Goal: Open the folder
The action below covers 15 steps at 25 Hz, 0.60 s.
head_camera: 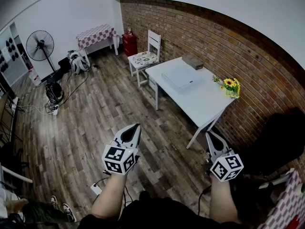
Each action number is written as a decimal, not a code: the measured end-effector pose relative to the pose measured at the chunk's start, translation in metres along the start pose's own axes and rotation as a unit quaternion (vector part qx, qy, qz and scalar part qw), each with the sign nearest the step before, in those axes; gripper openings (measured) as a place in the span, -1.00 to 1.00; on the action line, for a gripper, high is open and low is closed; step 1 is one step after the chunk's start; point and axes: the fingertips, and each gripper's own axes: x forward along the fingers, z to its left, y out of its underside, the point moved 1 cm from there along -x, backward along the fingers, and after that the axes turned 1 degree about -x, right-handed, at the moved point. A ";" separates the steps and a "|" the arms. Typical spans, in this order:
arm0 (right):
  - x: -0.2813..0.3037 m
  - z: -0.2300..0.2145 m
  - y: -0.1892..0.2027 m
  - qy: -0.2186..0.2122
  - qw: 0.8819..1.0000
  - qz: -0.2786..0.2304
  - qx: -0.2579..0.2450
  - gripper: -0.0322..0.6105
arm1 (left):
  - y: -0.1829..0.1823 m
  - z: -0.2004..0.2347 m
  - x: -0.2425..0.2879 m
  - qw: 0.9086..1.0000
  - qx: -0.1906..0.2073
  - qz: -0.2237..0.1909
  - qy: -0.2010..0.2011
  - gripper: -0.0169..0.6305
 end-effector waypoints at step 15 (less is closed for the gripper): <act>-0.043 -0.018 0.001 -0.024 1.000 -0.003 0.020 -0.86 | 0.015 -0.049 -0.002 1.000 0.011 0.014 -0.002 -0.89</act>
